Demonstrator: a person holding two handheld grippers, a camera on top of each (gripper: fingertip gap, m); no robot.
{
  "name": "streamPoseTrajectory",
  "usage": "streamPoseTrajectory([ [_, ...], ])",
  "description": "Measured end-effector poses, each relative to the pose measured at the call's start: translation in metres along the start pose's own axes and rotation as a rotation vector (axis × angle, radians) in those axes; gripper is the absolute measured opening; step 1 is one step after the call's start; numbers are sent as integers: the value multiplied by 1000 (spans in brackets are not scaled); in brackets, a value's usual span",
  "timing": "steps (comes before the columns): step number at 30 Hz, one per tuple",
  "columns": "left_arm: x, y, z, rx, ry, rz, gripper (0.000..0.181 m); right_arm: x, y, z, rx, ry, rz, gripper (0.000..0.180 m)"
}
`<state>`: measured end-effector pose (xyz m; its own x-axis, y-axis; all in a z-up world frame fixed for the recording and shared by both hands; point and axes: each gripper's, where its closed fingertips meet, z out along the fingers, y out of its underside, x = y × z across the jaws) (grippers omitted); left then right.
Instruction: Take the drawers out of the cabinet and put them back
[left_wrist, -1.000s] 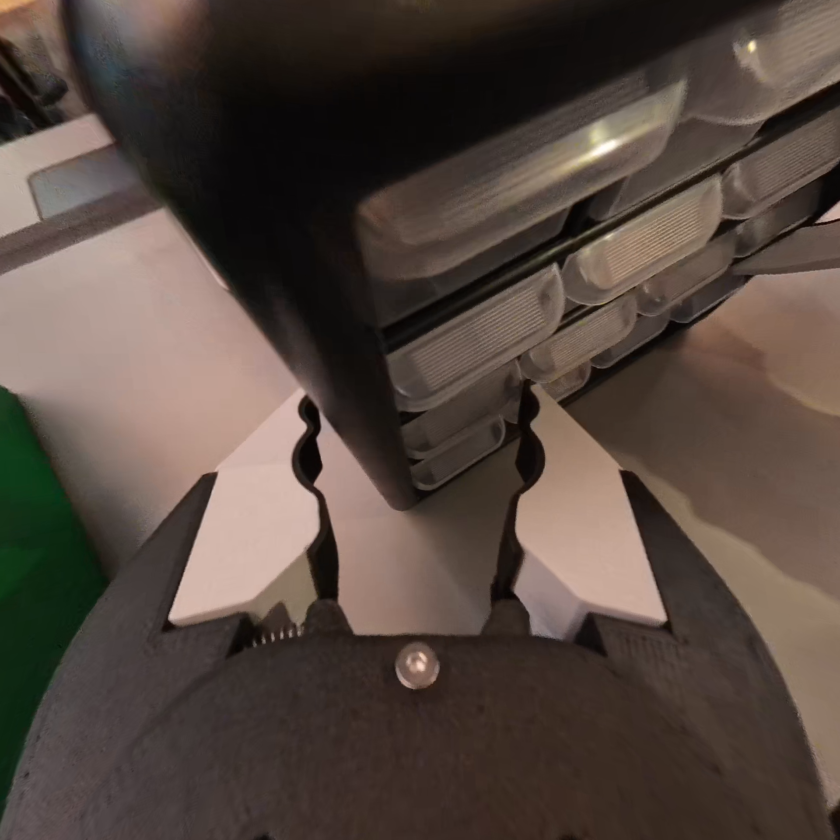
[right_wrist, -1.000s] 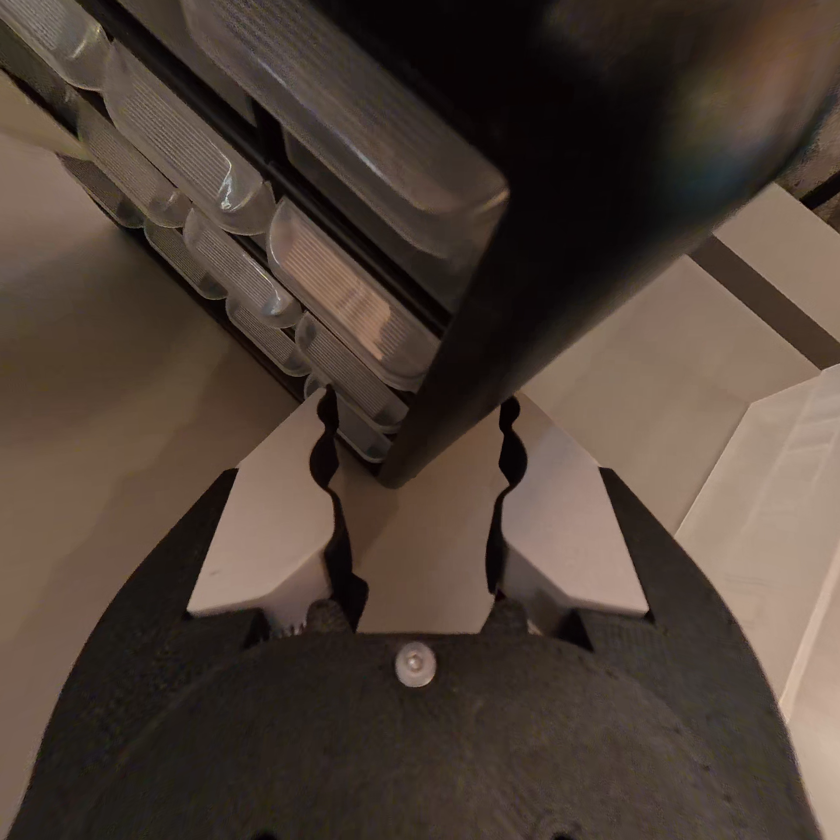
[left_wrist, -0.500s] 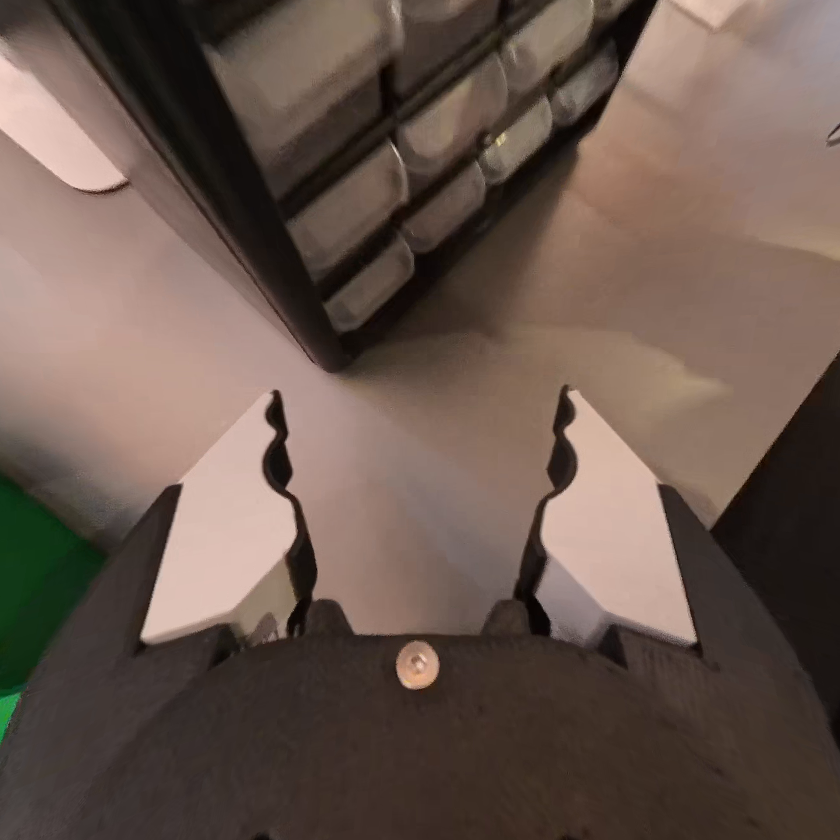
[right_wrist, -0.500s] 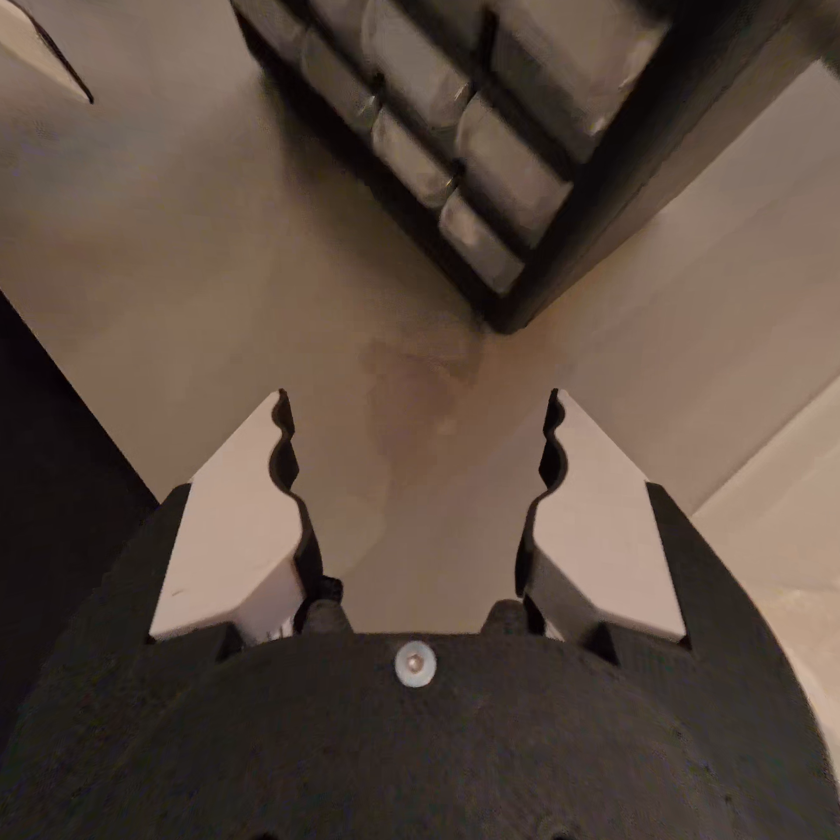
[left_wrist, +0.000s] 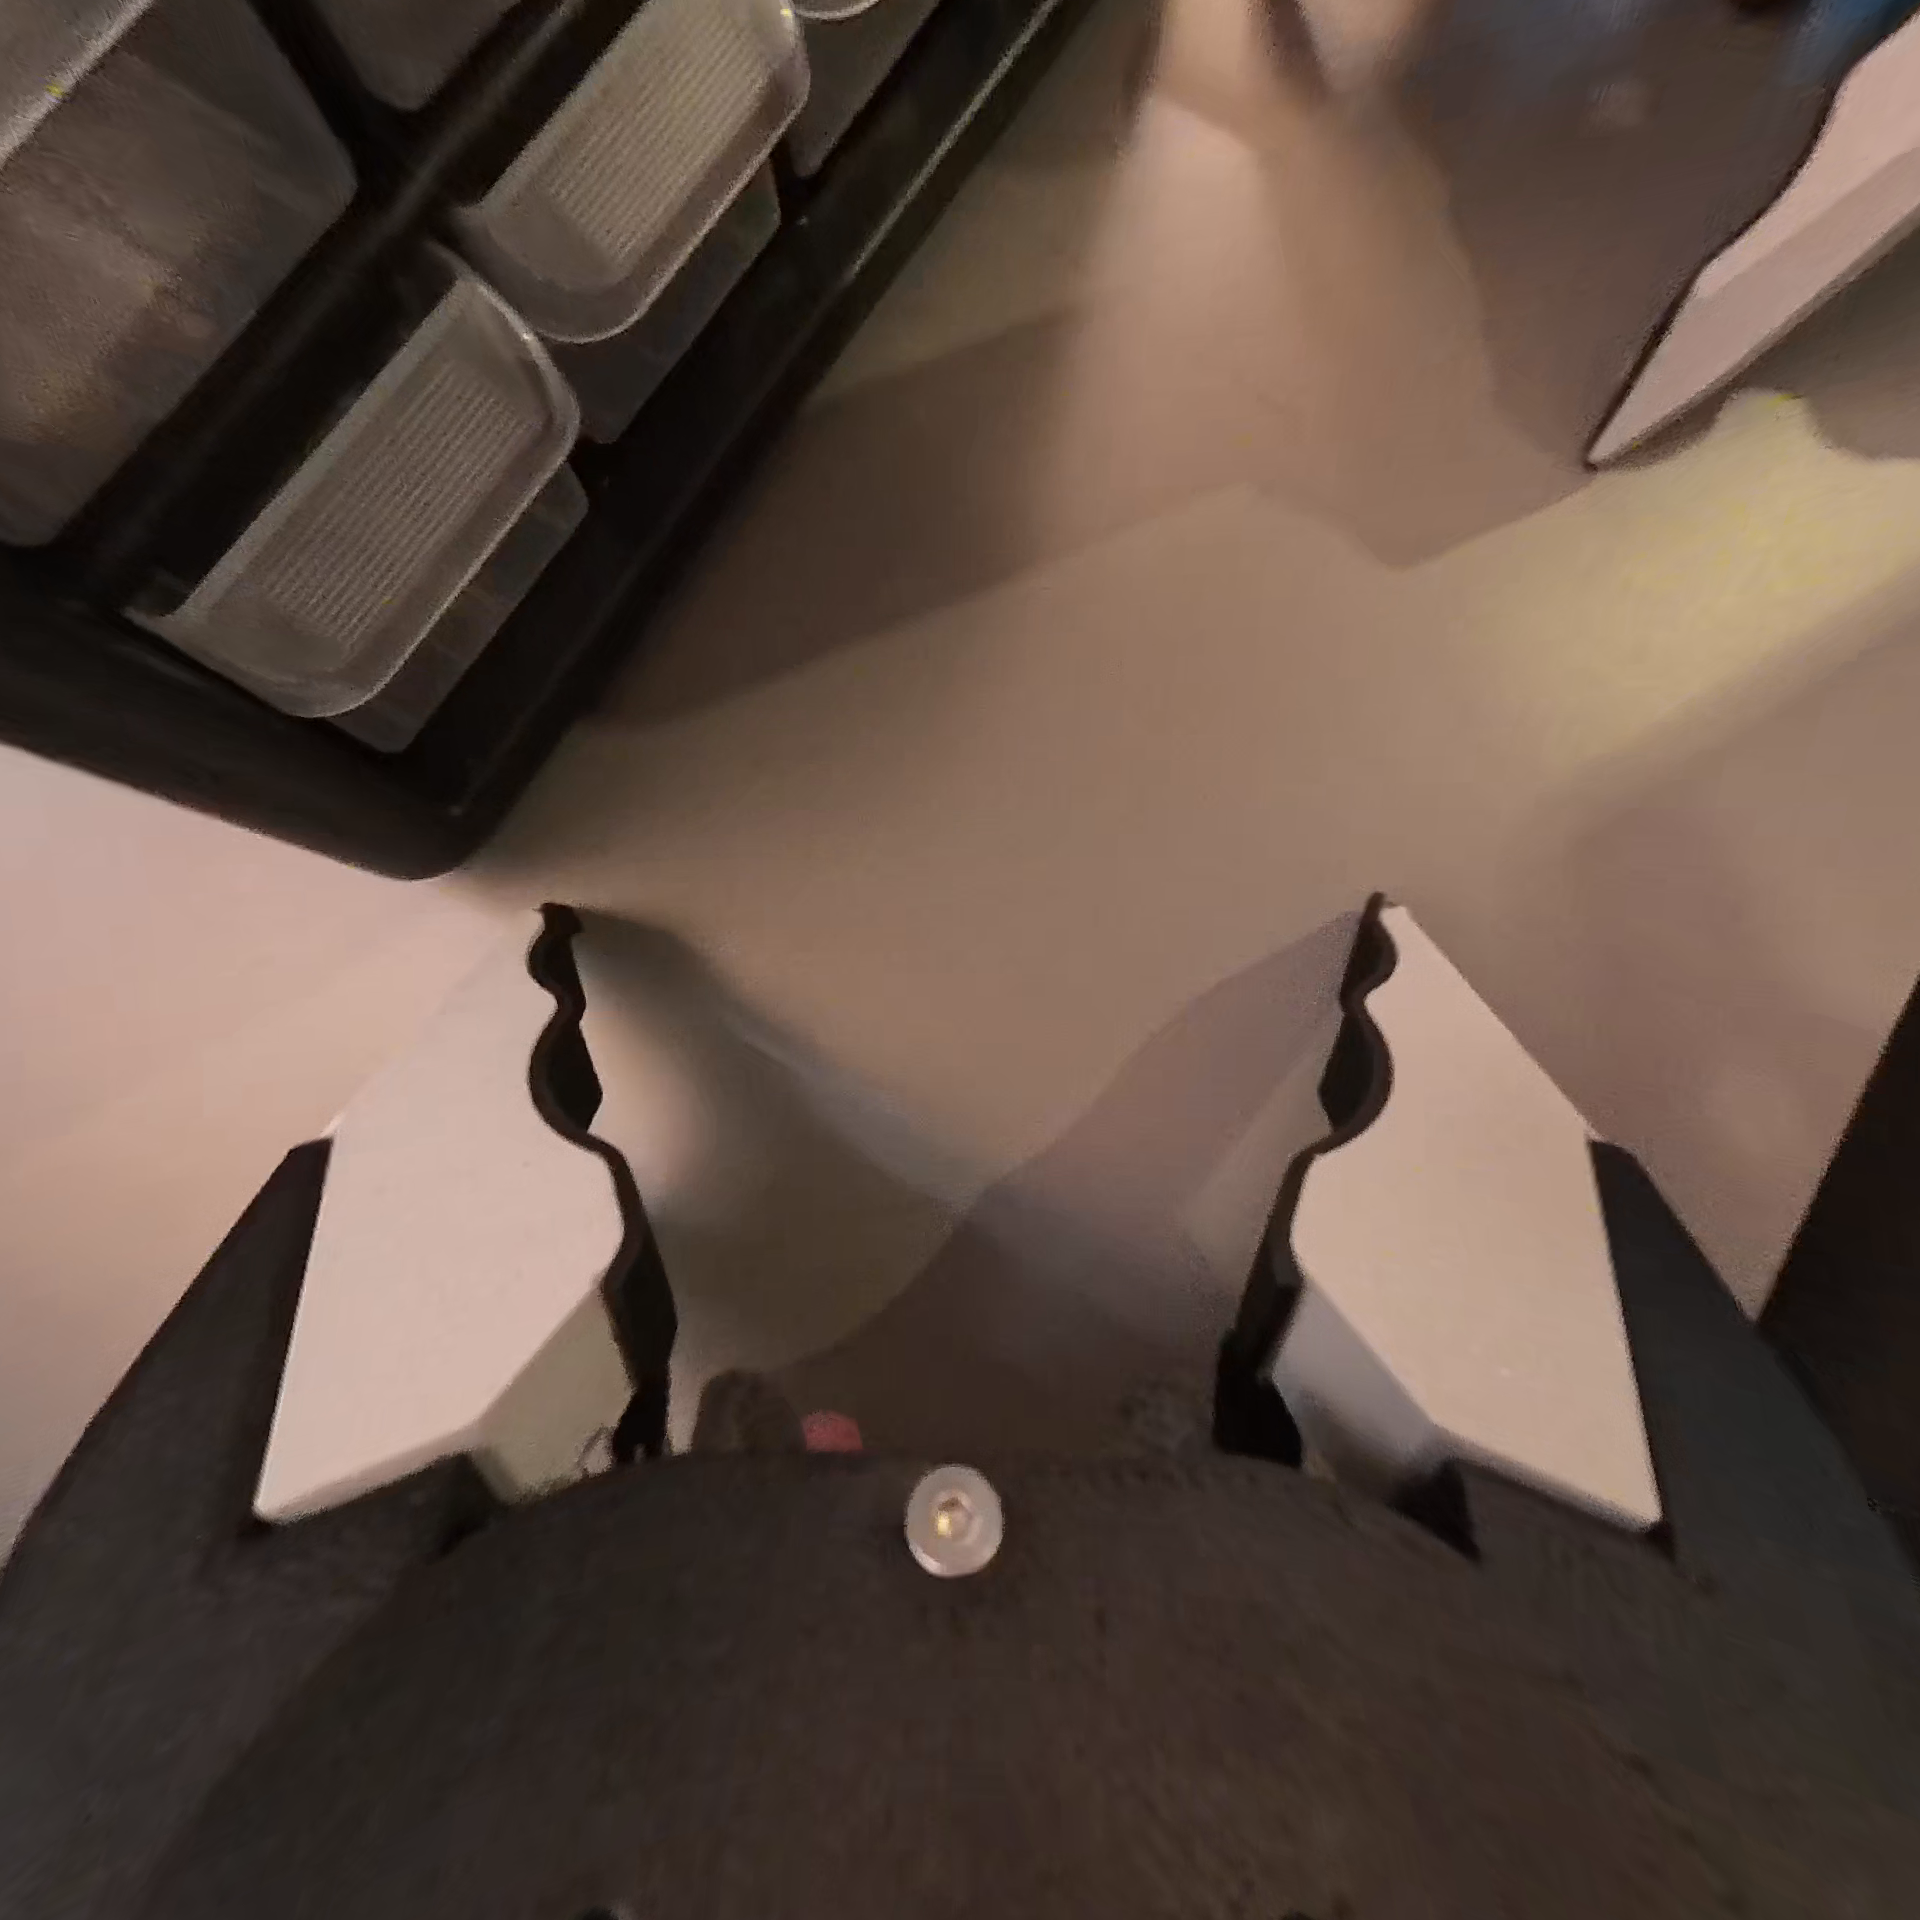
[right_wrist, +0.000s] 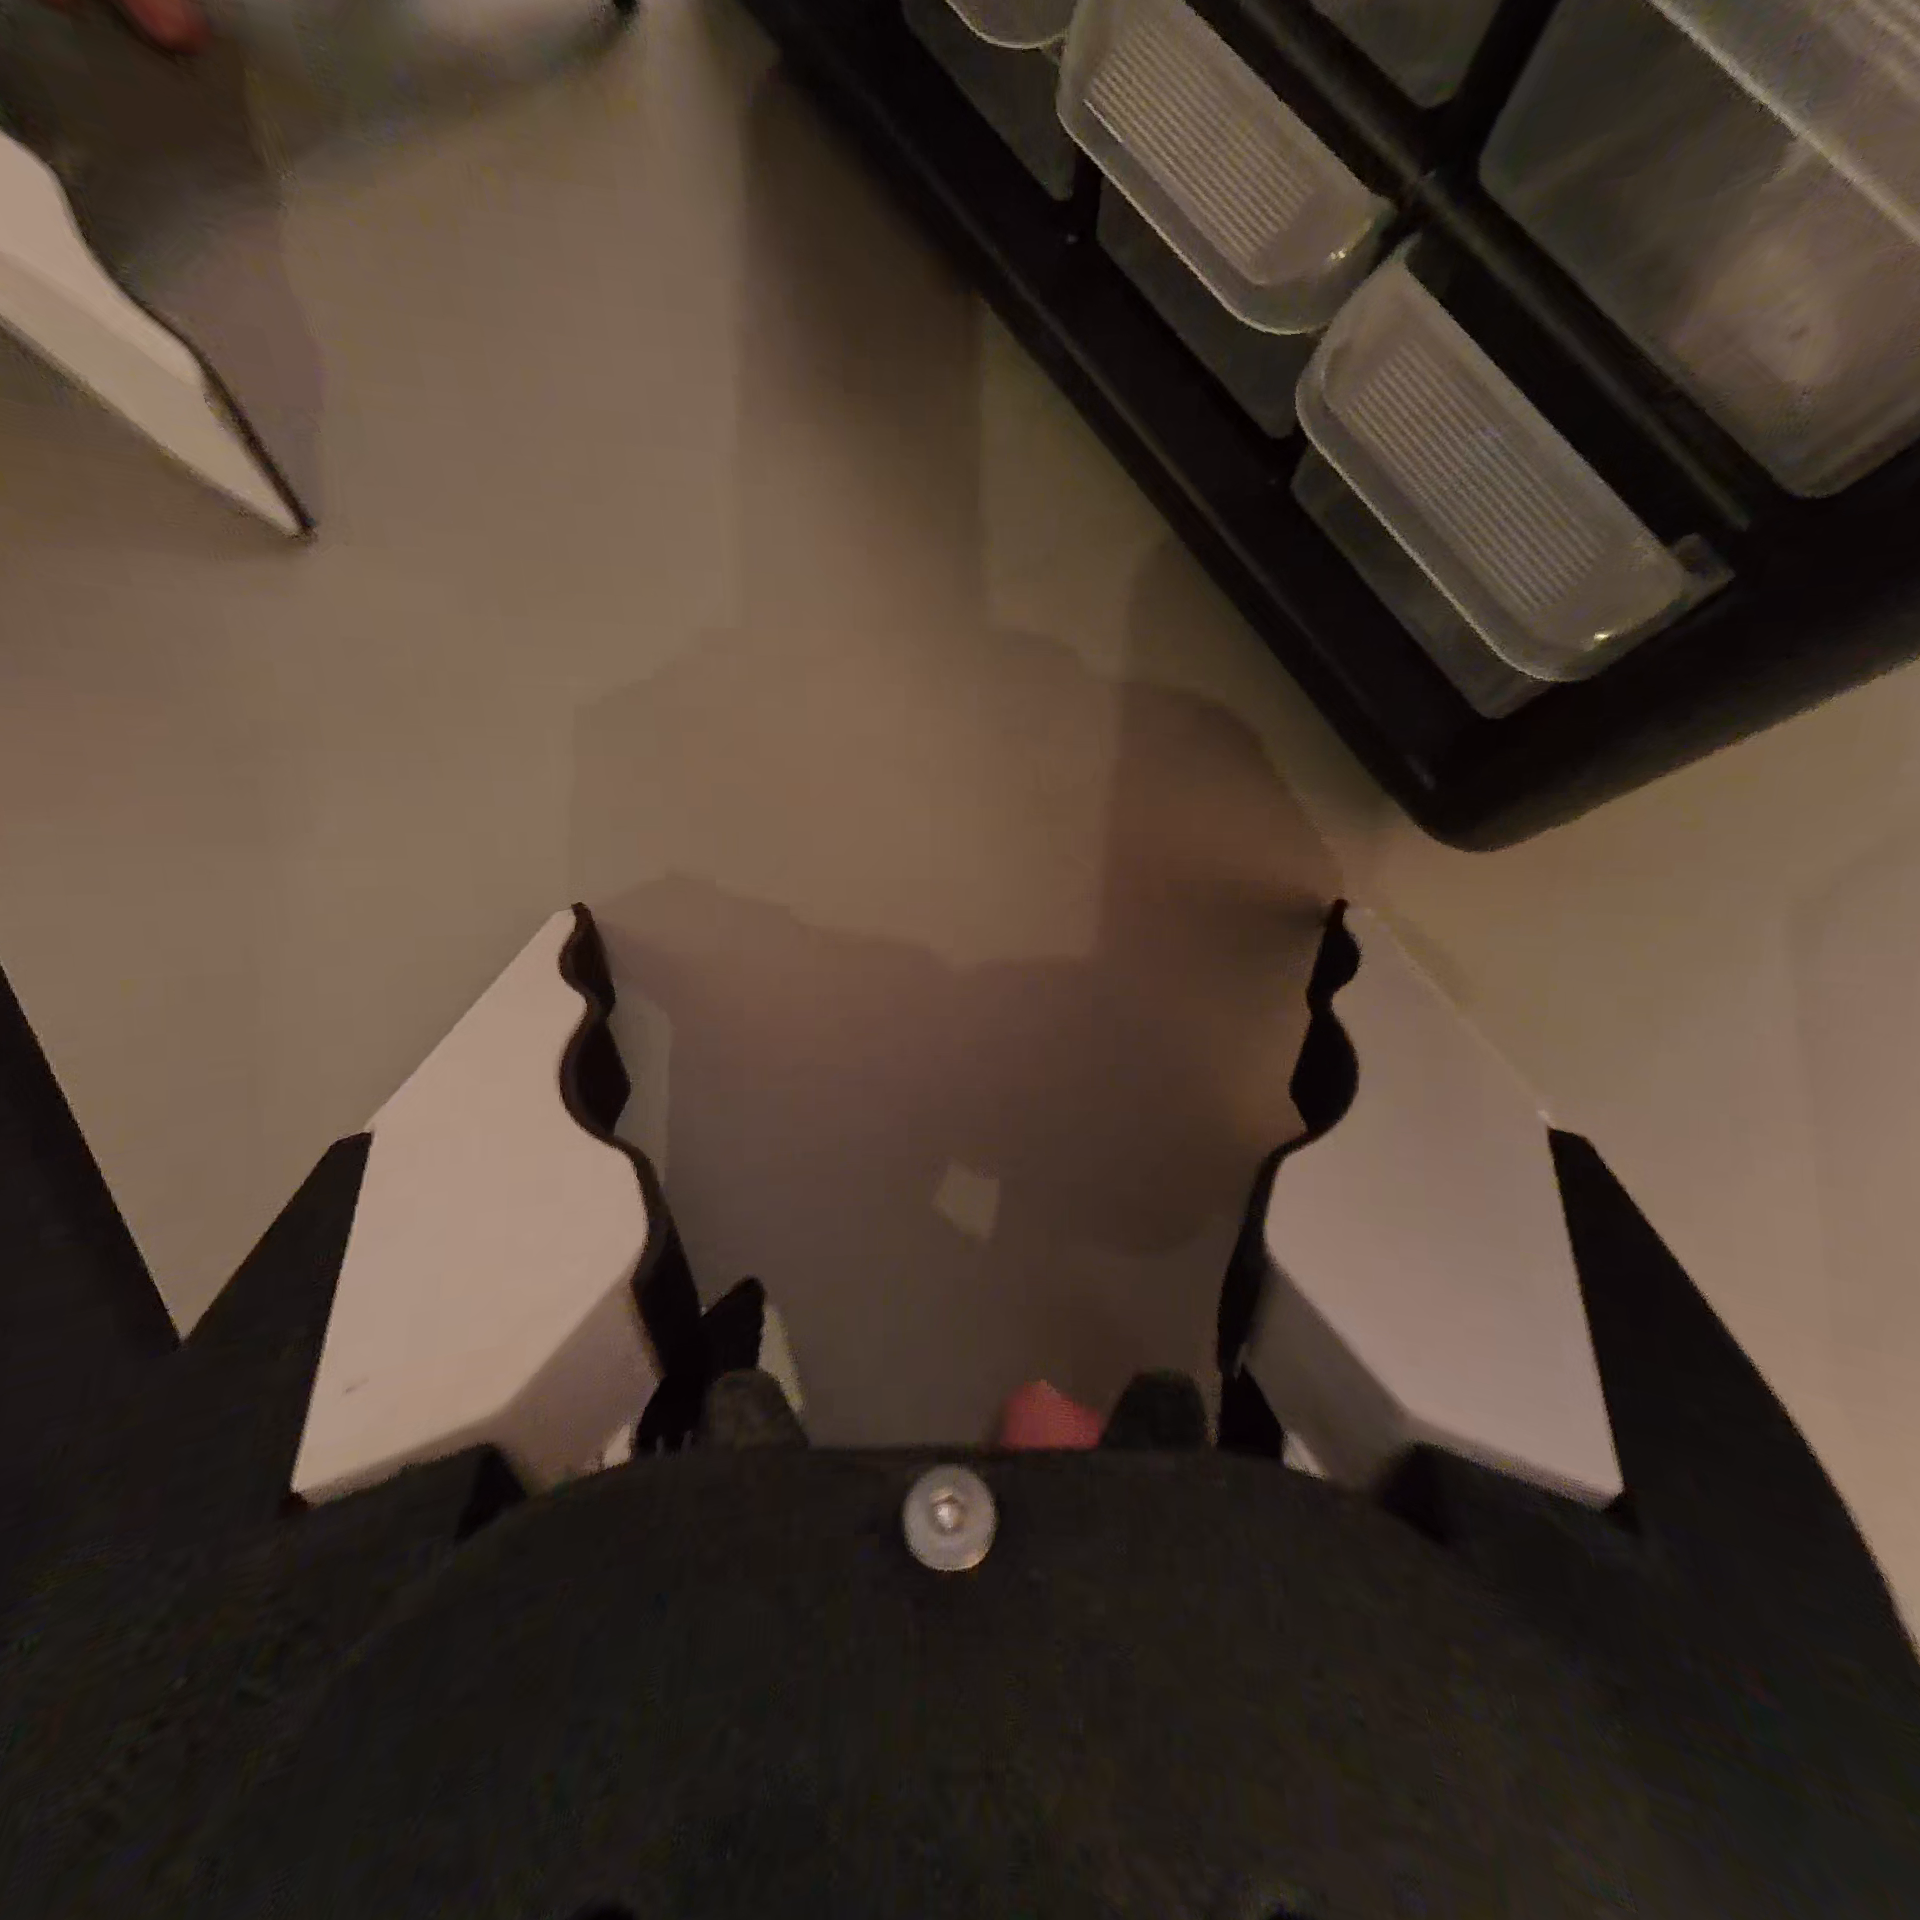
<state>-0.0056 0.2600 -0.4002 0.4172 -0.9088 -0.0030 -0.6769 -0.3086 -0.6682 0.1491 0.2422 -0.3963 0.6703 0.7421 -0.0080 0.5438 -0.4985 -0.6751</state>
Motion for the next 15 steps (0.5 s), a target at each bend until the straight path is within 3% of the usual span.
streamPoseTrajectory([
  [6, -4, 0, -1, 8, -32, -39, 138, 0, -1, -2, 25, -3, -33, 122],
  [8, -16, -3, -1, 15, -101, -110, 123, -2, 1, -3, 17, -18, -36, 118],
  [11, -22, 1, -3, 7, -138, -132, 135, -1, 6, -5, -4, -39, -47, 131],
  [15, -25, 4, -3, -1, -149, -165, 141, 20, 0, -2, 39, 44, -1, 134],
])
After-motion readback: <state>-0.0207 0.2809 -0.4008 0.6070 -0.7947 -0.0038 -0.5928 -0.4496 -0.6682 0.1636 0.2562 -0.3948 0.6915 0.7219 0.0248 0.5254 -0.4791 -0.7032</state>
